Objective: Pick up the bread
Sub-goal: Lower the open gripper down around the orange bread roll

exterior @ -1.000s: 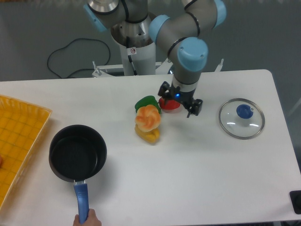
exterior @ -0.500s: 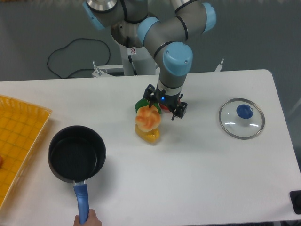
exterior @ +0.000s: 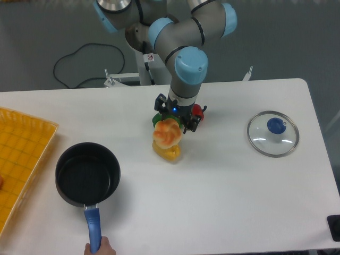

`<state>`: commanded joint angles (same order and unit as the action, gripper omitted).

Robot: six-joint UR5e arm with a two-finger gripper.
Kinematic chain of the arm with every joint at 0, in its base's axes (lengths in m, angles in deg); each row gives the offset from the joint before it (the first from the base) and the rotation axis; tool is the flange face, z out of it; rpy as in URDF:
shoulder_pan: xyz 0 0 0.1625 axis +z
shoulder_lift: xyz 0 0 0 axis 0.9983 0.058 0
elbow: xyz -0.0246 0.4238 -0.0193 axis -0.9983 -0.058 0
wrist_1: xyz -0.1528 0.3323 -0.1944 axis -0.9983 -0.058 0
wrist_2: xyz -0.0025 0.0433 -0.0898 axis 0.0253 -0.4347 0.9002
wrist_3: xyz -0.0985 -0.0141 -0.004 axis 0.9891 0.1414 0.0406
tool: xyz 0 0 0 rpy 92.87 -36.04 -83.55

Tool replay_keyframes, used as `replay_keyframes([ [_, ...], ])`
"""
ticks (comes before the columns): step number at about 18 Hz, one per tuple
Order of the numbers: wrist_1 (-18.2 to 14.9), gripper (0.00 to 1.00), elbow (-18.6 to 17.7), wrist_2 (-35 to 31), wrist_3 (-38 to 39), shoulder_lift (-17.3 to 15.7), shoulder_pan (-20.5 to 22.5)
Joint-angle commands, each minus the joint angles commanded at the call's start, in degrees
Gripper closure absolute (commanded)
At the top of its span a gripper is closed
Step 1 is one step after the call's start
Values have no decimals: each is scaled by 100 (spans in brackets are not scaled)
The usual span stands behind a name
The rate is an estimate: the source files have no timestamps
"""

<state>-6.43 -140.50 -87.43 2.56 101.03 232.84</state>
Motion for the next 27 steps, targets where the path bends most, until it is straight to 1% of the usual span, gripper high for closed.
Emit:
replay_keyframes([
  [1,0,14,-9,0,0,0,-9],
  [3,0,18,-26,0,0,-17,-26],
  [5,0,29,-26,-9,0,-26,-44],
  [9,0,39,-26,-9,-9,-26,-105],
  [12,0,48,-26,-9,-26,-26,-114],
  [20,0,56,-18,-9,-35,0,-106],
  [21,0,58,-26,-9,-35,0,-105],
  [23,0,67,-26,-9,-44,0,-97],
  [24,0,76,-26,-9,-27,9,-97],
  [25,0,82,-26,-9,-18,0,-97],
  [27,-9,92,-26,-9,-9,0,-79],
])
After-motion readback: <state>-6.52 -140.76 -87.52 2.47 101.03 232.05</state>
